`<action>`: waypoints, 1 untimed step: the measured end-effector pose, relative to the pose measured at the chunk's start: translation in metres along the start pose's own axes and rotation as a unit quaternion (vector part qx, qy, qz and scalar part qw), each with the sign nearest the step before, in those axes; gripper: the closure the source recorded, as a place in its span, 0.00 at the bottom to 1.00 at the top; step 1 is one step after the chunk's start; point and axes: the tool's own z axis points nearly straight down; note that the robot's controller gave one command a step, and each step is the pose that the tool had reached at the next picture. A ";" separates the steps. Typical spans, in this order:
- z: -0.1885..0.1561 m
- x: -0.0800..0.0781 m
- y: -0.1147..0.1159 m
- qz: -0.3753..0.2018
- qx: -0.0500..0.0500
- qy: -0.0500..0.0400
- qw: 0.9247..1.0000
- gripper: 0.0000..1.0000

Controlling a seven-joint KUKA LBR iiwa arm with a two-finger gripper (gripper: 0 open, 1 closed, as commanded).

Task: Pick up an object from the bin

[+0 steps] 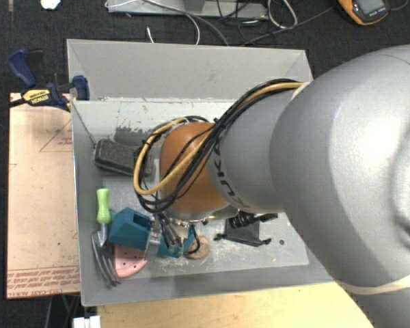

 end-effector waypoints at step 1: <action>0.000 0.000 0.000 0.000 0.000 0.000 1.000 1.00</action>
Offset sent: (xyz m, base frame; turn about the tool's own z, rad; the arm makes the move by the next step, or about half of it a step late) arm 0.0000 0.0000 0.0000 0.0000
